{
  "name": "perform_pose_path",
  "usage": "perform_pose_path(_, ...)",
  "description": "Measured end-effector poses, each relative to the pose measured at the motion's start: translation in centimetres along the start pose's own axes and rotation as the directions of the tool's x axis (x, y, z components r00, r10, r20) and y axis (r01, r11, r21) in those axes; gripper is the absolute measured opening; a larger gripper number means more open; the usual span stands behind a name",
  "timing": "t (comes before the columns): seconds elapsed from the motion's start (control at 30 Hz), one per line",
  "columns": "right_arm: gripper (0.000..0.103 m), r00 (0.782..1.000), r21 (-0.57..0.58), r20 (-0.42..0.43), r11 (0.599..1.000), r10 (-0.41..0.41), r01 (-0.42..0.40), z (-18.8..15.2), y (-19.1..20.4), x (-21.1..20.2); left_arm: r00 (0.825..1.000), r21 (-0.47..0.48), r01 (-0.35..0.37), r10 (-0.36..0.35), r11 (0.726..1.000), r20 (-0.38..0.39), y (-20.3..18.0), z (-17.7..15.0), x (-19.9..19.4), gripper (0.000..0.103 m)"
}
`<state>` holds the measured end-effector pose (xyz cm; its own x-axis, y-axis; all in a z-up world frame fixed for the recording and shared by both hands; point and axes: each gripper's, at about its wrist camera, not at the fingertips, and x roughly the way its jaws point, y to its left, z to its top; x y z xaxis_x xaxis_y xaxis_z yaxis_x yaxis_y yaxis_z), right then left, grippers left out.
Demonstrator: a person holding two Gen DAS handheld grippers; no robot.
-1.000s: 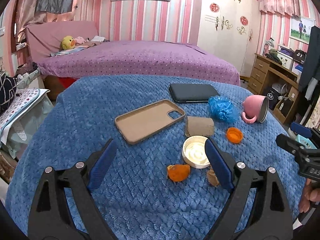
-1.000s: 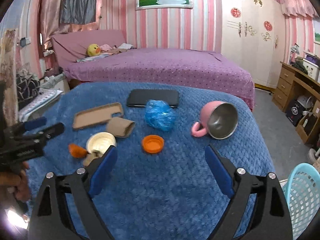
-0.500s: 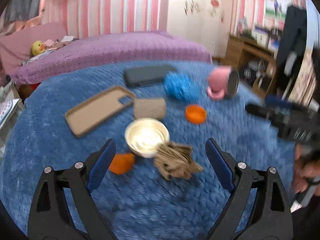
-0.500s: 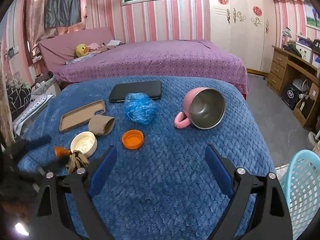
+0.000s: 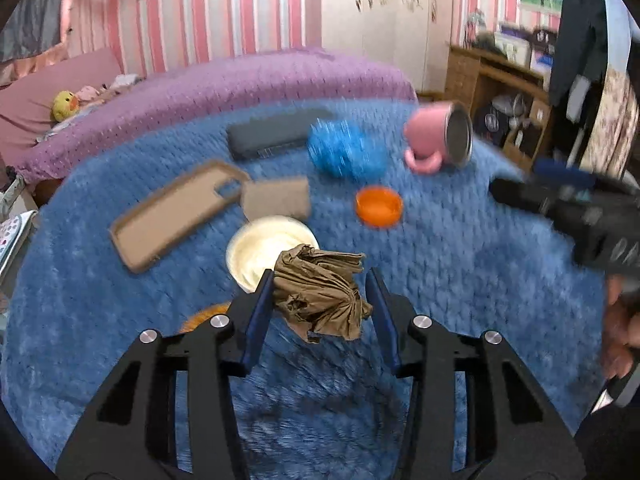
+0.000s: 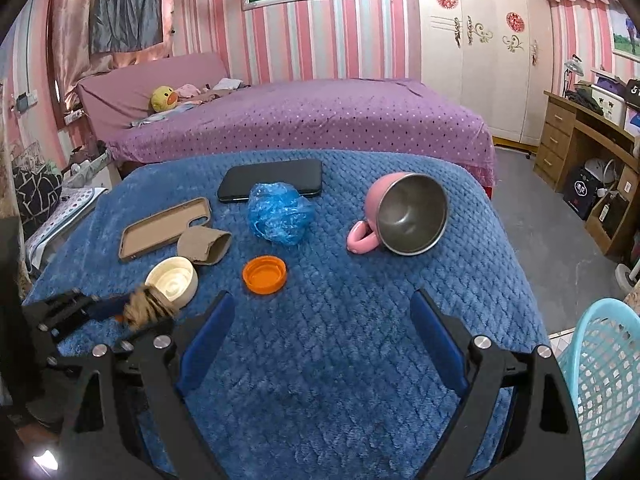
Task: Collect trash
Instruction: 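Grasp the white round plastic container by its rim with the right tool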
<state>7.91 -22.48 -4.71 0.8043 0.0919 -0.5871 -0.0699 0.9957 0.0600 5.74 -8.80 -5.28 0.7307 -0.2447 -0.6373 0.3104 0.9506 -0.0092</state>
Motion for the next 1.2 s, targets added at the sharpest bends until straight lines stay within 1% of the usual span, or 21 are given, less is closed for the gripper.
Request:
perform_pose_path(0.07,0.088,1.000,-0.007,0.004,1.000,0.002,-0.002,0.0,0.5,-0.1,0.998,-0.036,-0.016,0.018,0.999,0.056,1.1,0.5,-1.4,0.045)
perform_pose_path(0.1,0.088,1.000,-0.010,0.006,1.000,0.005,-0.005,0.0,0.8,-0.1,0.996,-0.052,-0.035,0.039,0.998,0.082,1.8,0.7,-2.1,0.045)
perform_pose_path(0.2,0.088,1.000,-0.022,0.009,1.000,0.018,-0.018,0.1,1.7,-0.1,0.988,-0.112,-0.086,0.099,0.990,0.119,4.2,0.8,-3.4,0.045)
perform_pose_path(0.33,0.088,0.999,-0.039,0.014,0.999,0.035,-0.035,0.1,3.1,-0.1,0.982,-0.184,-0.144,0.164,0.972,0.099,7.5,0.0,-3.9,0.045)
perform_pose_path(0.53,0.088,0.997,-0.050,0.011,0.996,0.080,-0.079,0.1,5.4,0.8,0.974,-0.250,-0.190,0.214,0.950,0.075,11.2,-0.8,-4.3,0.045)
perform_pose_path(0.67,0.088,0.995,-0.093,0.006,0.991,0.096,-0.095,-0.1,8.2,1.8,0.973,-0.276,-0.196,0.221,0.941,0.064,12.7,-1.3,-4.4,0.045)
perform_pose_path(0.77,0.088,0.995,-0.118,0.001,0.988,0.100,-0.099,-0.1,10.1,2.8,0.973,-0.273,-0.199,0.224,0.941,0.064,13.1,-1.5,-4.3,0.045)
perform_pose_path(0.93,0.088,0.988,-0.081,-0.056,0.986,0.142,-0.146,0.1,12.4,5.4,0.973,-0.267,-0.193,0.220,0.944,0.073,12.9,-1.4,-4.4,0.045)
perform_pose_path(1.07,0.088,0.992,-0.087,-0.082,0.990,0.100,-0.107,-0.3,14.0,7.1,0.974,-0.260,-0.190,0.215,0.947,0.071,12.8,-1.5,-4.4,0.045)
perform_pose_path(1.2,0.087,0.988,-0.106,-0.149,0.993,0.044,-0.060,-0.6,15.0,9.1,0.974,-0.249,-0.196,0.218,0.948,0.065,12.9,-1.8,-4.3,0.045)
